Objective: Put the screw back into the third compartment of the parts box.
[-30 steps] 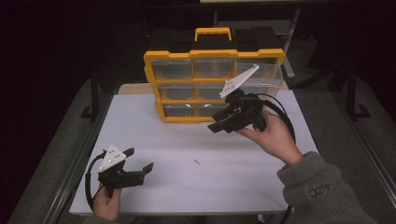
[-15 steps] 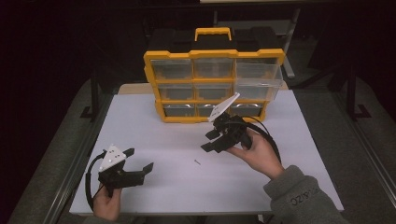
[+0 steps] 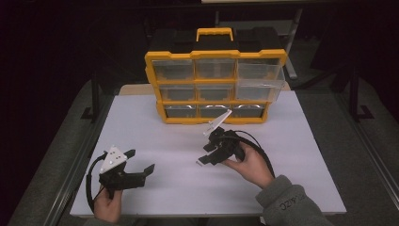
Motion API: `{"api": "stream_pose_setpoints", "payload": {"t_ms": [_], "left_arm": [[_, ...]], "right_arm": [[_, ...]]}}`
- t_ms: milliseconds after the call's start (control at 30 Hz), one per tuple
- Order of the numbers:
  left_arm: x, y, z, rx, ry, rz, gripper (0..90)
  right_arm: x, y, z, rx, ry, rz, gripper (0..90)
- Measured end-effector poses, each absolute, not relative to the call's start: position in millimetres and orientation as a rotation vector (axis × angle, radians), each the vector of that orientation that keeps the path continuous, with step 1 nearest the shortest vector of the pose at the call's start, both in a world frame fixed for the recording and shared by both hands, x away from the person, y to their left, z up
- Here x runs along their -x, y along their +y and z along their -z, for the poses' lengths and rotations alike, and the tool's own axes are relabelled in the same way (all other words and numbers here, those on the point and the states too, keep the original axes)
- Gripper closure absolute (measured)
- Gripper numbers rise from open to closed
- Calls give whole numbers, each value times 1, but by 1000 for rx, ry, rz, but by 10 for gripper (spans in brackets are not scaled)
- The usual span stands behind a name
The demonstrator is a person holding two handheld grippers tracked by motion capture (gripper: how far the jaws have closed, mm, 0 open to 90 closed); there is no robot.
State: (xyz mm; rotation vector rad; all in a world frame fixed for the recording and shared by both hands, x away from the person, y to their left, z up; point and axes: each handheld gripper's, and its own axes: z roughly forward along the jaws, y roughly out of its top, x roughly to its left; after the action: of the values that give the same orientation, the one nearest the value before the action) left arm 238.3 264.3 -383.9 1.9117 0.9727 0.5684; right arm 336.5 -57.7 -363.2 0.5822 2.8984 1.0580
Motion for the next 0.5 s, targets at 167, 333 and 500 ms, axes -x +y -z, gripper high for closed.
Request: {"api": "stream_pose_setpoints", "payload": {"t_ms": [167,333,500], "left_arm": [[-238,265,384,-1910,973,-569,138],[-238,265,384,-1910,971,-569,138],[-238,265,384,-1906,973,-567,138]], "right_arm": [[-338,-52,380,-595,2902,-1037,495],[-341,-46,394,-602,2909,-1020,519],[-344,-40,406,-635,2929,-1001,547]]}}
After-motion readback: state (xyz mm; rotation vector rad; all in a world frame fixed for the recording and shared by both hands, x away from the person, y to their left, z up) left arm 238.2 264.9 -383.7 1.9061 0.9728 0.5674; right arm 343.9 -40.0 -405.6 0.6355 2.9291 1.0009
